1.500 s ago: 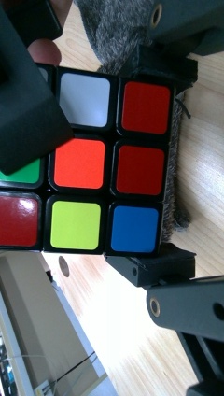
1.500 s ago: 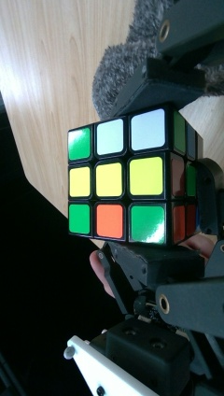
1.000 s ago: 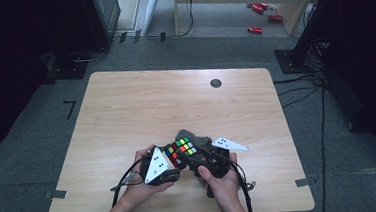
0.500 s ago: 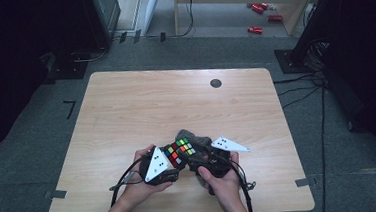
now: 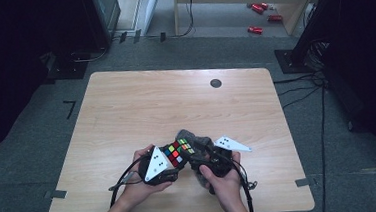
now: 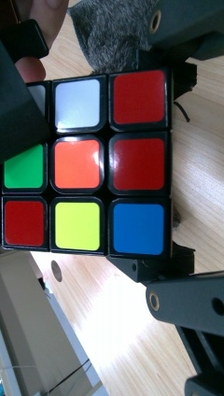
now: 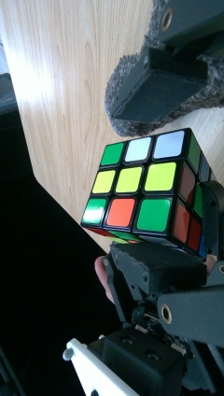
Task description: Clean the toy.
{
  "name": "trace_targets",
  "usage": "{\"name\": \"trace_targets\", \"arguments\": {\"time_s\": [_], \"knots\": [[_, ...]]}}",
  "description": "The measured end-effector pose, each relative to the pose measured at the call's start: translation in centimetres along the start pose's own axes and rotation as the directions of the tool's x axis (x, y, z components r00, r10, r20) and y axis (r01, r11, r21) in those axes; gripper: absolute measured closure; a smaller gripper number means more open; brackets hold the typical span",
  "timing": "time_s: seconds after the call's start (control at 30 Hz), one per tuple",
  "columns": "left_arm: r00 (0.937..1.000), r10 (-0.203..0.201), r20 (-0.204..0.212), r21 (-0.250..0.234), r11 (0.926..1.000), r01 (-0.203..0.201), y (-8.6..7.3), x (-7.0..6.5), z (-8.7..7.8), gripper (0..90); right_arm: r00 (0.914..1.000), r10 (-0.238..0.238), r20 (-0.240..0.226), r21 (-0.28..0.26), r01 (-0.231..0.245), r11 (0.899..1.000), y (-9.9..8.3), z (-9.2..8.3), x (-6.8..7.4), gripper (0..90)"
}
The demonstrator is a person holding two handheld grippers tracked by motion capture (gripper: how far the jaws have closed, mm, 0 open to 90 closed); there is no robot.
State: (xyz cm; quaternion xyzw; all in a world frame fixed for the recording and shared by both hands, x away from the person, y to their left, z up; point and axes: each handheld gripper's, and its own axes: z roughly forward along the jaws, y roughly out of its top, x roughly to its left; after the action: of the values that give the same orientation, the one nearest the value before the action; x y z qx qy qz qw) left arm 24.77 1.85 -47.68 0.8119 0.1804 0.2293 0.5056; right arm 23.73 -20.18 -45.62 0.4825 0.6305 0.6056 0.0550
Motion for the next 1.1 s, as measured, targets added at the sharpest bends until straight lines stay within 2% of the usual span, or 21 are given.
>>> {"name": "trace_targets", "arguments": {"time_s": [0.67, 0.73, 0.77, 0.8, 0.83, 0.87, 0.9, 0.93, 0.97, 1.0, 1.1], "knots": [[0.9997, 0.016, -0.017, 0.024, 0.9996, -0.016, 0.1, -0.1, 0.0, 35.0, 0.9995, 0.017, 0.028, -0.010, -0.017, 1.000, 0.1, -0.2, -0.6, 31.0], [0.9999, 0.009, -0.009, 0.022, 0.9997, -0.009, 0.1, 0.0, 0.0, 35.0, 0.9995, 0.001, 0.030, -0.011, -0.001, 1.000, 0.1, -0.2, -0.5, 33.9], [0.9999, 0.007, -0.008, 0.020, 0.9998, -0.007, 0.1, 0.0, 0.0, 35.0, 0.9987, -0.040, 0.031, -0.035, 0.041, 0.999, 0.2, -0.5, -0.2, 38.9], [0.9999, 0.006, -0.008, 0.020, 0.9998, -0.006, 0.1, 0.1, -0.1, 35.0, 0.9987, -0.040, 0.031, -0.035, 0.041, 0.999, 0.2, -0.5, -0.2, 38.9], [0.9999, -0.001, -0.012, 0.017, 0.9999, 0.001, 0.1, 0.3, -0.2, 35.0, 0.9982, -0.052, 0.031, -0.057, 0.053, 0.997, 0.5, -0.9, -0.2, 44.7], [0.9999, -0.007, -0.014, 0.017, 0.9998, 0.007, 0.0, 0.4, -0.2, 35.0, 0.9982, -0.052, 0.031, -0.057, 0.053, 0.997, 0.5, -0.9, -0.2, 44.7], [0.9996, -0.022, -0.016, 0.013, 0.9997, 0.022, -0.1, 0.8, -0.4, 35.1, 0.9983, -0.049, 0.032, -0.067, 0.051, 0.996, 0.7, -1.2, -0.5, 53.2], [0.9996, -0.022, -0.016, 0.013, 0.9997, 0.022, -0.1, 0.8, -0.4, 35.1, 0.9983, -0.049, 0.032, -0.067, 0.051, 0.996, 0.7, -1.2, -0.5, 53.2], [0.9994, -0.030, -0.018, 0.011, 0.9995, 0.030, -0.1, 1.0, -0.5, 35.1, 0.9944, -0.078, 0.072, -0.059, 0.083, 0.995, 0.8, -1.4, -0.9, 57.3], [0.9991, -0.038, -0.022, 0.011, 0.9992, 0.038, -0.1, 1.2, -0.6, 35.1, 0.9944, -0.078, 0.072, -0.059, 0.083, 0.995, 0.8, -1.4, -0.9, 57.3], [0.9981, -0.050, -0.035, 0.015, 0.9986, 0.051, -0.2, 1.7, -0.7, 35.0, 0.9884, -0.102, 0.112, -0.038, 0.107, 0.994, 0.6, -1.4, -1.6, 57.1]]}}
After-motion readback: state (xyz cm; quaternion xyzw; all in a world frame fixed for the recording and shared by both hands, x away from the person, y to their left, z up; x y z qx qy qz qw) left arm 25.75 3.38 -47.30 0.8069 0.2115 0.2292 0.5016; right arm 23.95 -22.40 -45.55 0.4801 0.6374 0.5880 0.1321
